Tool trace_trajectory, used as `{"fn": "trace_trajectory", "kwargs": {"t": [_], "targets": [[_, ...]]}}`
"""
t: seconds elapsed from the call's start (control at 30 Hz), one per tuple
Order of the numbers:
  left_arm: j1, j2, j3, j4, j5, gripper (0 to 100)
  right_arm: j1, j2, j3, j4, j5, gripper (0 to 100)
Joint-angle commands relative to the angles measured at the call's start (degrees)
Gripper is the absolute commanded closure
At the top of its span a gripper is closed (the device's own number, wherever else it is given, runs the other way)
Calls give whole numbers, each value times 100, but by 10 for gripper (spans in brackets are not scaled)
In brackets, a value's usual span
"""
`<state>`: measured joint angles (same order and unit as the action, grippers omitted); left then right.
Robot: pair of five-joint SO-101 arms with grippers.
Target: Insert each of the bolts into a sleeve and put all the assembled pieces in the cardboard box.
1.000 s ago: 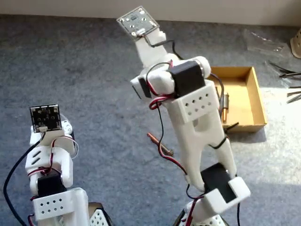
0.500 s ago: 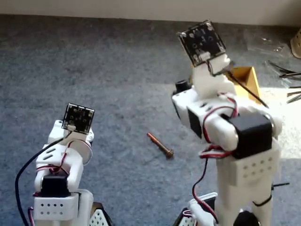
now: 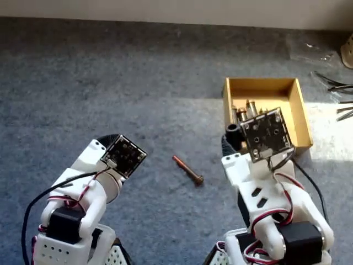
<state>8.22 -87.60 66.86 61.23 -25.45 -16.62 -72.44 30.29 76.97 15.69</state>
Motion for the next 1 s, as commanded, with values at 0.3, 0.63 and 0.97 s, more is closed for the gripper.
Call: {"fn": "trace_trajectory", "kwargs": {"t": [0.3, 0.63, 0.97], "targets": [[207, 2615, -1947, 255, -18, 994, -303, -1429, 2193, -936, -413, 994], [1244, 4277, -2738, 220, -791, 993, -92, -2756, 3319, -1147, -440, 994], [1938, 6062, -3345, 193, -1829, 993, 13, -3284, 4057, -1147, -440, 994]]}}
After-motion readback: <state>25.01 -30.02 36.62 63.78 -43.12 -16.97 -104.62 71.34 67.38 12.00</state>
